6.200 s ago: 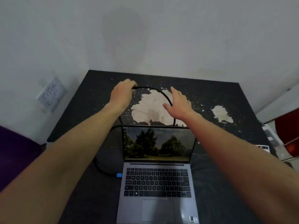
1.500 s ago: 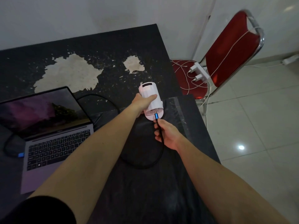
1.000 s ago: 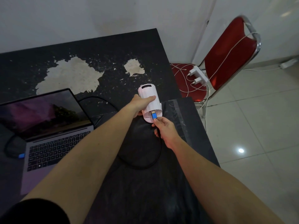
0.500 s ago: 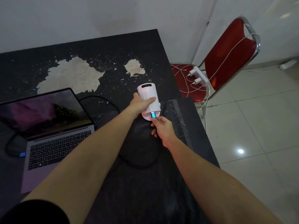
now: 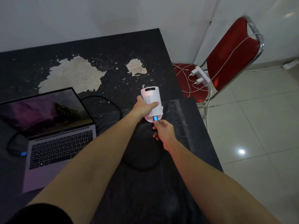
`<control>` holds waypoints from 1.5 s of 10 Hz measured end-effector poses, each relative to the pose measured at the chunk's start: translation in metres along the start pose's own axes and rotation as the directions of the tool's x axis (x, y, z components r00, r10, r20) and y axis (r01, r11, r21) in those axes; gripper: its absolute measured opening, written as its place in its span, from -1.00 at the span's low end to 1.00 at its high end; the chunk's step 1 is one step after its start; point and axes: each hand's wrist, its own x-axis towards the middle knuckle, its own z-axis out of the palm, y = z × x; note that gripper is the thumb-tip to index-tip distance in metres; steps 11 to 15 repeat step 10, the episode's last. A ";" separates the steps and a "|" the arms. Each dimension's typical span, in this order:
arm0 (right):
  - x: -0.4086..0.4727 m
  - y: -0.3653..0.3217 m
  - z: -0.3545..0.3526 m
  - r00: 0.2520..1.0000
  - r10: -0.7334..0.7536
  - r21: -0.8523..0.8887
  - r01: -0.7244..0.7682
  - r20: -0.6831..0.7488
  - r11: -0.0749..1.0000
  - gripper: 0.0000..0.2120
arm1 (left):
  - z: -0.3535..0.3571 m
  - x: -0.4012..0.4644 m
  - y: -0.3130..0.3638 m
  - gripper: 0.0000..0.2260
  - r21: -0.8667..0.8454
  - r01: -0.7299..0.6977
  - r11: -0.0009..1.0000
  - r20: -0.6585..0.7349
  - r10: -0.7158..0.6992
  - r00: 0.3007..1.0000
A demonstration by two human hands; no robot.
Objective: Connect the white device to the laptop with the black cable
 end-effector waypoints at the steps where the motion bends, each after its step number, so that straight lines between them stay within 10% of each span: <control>1: 0.002 0.002 -0.002 1.000 0.010 -0.020 -0.010 -0.001 1.000 -0.89 | 0.004 0.000 0.000 -0.28 -0.023 0.000 1.000 0.014 0.000 1.000; 15: -0.002 -0.014 0.001 0.999 0.033 -0.249 -0.023 0.035 0.968 -0.74 | 0.008 -0.010 -0.007 -0.10 -0.073 0.018 0.997 -0.046 -0.022 0.999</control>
